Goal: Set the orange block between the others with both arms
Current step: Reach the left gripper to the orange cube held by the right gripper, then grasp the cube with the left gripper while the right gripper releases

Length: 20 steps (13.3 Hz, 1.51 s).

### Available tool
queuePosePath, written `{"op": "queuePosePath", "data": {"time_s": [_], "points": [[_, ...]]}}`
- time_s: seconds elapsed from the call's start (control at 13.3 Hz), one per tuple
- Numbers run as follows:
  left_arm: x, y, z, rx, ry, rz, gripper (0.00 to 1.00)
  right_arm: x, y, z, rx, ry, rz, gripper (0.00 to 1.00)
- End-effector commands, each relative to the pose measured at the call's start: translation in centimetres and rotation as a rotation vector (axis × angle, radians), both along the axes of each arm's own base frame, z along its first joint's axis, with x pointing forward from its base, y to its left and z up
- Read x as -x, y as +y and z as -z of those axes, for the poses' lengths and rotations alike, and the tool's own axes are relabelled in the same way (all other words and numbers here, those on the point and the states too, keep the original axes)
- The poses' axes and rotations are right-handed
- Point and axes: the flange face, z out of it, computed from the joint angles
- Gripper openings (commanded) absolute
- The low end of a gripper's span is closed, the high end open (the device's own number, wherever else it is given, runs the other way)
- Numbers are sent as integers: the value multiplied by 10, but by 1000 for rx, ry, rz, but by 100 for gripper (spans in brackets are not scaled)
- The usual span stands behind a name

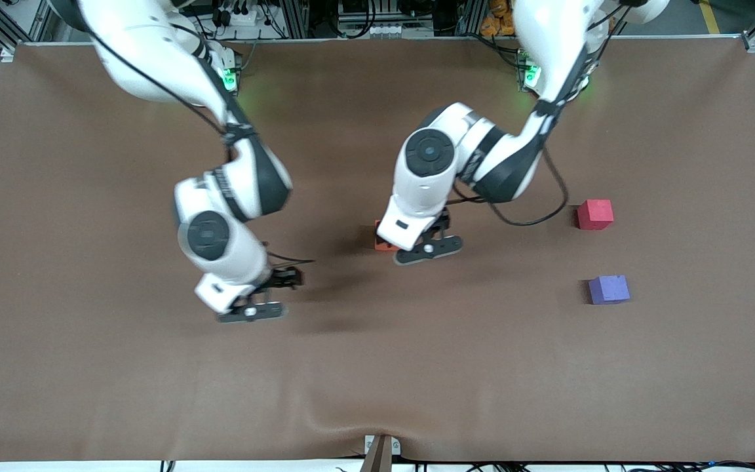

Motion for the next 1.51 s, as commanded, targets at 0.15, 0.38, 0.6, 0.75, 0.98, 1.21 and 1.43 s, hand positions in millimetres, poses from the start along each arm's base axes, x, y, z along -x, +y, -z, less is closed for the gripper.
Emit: {"op": "queuePosePath", "data": {"time_s": [0.15, 0.38, 0.6, 0.75, 0.98, 1.21, 1.43], "points": [[8, -32, 53, 1, 18, 3, 100, 34, -103, -63, -20, 15, -75, 100], [16, -40, 80, -12, 31, 44, 100, 45, -180, -124, -26, 27, -53, 100], [20, -43, 97, -20, 33, 94, 100, 67, -239, -177, -32, 26, -53, 100], [21, -41, 104, -24, 42, 123, 100, 77, -263, -191, -33, 68, -19, 100], [22, -40, 109, -32, 49, 166, 99, 90, -264, -226, -30, 120, 59, 100], [24, -41, 114, -36, 55, 185, 94, 108, -258, -253, -26, 151, 113, 100], [27, -40, 123, -39, 71, 209, 85, 125, -266, -286, -31, 91, 113, 100]]}}
